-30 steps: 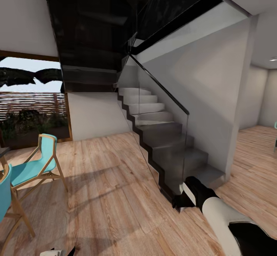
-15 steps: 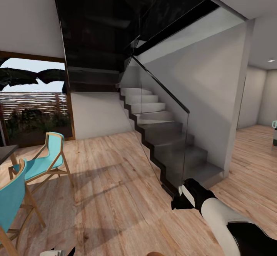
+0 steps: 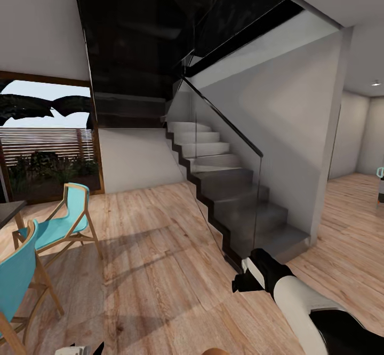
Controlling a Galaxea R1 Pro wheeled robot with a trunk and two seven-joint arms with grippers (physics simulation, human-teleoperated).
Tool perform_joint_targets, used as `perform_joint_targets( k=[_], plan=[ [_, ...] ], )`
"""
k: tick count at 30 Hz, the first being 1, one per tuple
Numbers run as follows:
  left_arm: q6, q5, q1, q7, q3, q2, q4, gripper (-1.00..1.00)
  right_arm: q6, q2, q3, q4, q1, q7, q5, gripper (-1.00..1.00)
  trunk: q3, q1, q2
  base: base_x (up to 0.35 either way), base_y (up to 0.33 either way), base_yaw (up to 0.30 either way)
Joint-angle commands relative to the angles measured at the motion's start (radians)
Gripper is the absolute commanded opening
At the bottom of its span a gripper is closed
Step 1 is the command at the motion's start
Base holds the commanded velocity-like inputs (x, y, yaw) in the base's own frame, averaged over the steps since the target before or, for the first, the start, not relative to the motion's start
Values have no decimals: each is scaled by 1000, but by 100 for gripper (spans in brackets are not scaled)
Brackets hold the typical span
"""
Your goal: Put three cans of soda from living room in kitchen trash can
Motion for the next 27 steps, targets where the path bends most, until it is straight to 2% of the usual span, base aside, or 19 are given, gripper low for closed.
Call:
perform_joint_targets(
  k=[1, 9, 27],
  plan=[
    [0, 1, 0, 0, 0, 0, -1, 100, 0, 0, 0, -2, 0, 0, 0, 100, 0, 0, 0, 0, 0, 0],
    [1, 2, -1, 1, 1, -2, -2, 100, 0, 4, 1, -5, 1, 1, -5, 100, 0, 0, 0, 0, 0, 0],
    [1, -5, -2, 7, 1, -2, -6, 100, -1, 39, 2, -5, 1, 4, -4, 100, -75, 69, -126, 0, 0, 0]
  ],
)
